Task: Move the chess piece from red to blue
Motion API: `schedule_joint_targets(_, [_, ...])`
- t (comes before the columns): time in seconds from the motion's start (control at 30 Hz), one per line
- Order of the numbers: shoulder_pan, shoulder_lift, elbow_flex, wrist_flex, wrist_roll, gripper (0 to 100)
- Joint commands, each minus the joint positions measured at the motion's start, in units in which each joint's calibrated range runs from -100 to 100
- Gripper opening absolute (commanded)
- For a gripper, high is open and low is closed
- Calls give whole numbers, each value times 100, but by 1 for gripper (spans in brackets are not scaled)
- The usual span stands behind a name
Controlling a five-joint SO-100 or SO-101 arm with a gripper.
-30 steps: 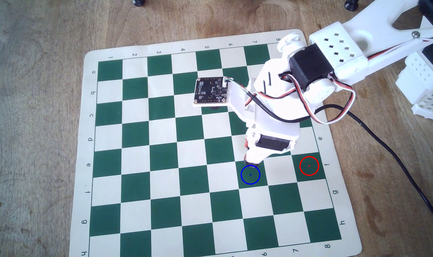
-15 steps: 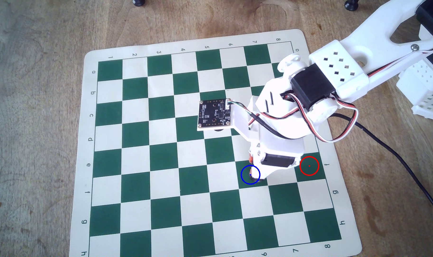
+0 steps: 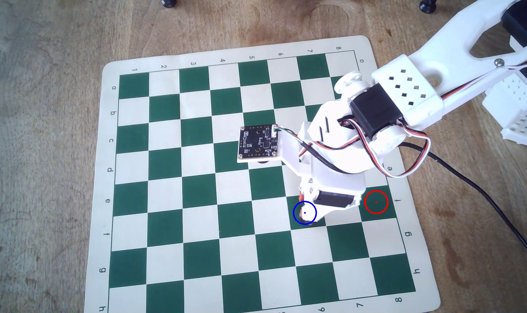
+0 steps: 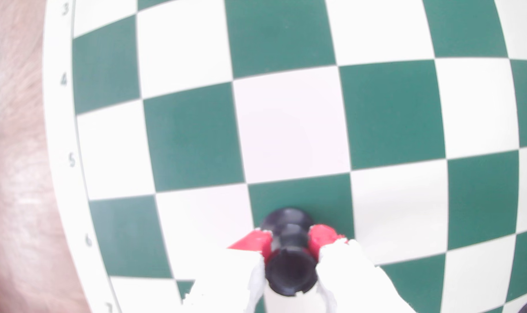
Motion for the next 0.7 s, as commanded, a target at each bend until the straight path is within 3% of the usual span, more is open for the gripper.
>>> schedule_joint_targets(0.0, [98,-207,-314,-67,15,0])
schedule_joint_targets(0.23, [113,-232,-314,-67,-10,2])
schedule_joint_targets(0.43, [129,-283,-205,-75,-10,22])
schedule_joint_targets(0.67, [145,-317,-196,48,5,30])
